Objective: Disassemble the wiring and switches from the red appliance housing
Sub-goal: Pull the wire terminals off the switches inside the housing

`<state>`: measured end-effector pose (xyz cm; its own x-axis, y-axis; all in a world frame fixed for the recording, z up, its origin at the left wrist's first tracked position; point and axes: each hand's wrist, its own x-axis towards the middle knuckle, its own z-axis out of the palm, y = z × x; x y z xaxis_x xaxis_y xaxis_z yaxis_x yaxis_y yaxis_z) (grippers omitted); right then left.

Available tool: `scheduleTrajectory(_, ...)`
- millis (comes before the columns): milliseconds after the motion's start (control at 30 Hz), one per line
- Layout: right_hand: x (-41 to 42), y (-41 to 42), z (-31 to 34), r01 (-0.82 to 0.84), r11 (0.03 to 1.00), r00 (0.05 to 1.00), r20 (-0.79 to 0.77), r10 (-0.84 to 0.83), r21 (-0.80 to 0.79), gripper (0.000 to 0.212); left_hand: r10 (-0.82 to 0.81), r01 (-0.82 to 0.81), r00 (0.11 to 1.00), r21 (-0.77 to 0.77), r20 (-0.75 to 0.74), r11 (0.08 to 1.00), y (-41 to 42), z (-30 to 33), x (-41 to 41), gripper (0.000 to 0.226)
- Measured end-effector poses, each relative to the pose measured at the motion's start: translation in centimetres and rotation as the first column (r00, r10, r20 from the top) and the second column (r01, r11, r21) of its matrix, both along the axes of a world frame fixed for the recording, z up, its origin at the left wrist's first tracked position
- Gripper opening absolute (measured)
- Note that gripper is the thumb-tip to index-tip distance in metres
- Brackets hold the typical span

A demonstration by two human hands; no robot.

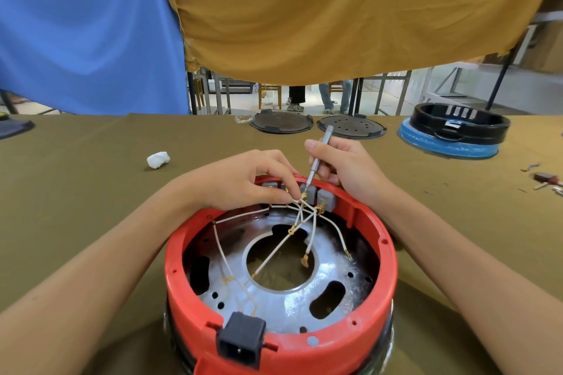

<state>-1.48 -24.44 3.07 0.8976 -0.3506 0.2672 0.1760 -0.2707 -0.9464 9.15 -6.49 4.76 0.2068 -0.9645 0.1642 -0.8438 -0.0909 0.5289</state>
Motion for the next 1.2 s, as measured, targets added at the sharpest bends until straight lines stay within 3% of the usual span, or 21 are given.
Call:
scheduleTrajectory(300,-0.55,0.10,-0.23,0.026,0.998,0.987,0.157,-0.017,-0.053,0.031,-0.003,0.003,1.000,-0.002,-0.017,1.000,0.01,0.01,-0.06,0.012)
scheduleTrajectory(600,-0.39,0.20,-0.19,0.033,0.999,0.996,0.084,-0.030,-0.035,0.031,-0.003,0.004,1.000,0.007,-0.030,1.000,0.07,0.04,-0.05,0.012)
scheduleTrajectory(1200,-0.48,-0.03,-0.36,0.055,0.996,0.978,0.204,-0.039,-0.074,0.031,-0.009,0.009,1.000,0.005,-0.010,1.000,0.06,-0.03,0.05,0.012)
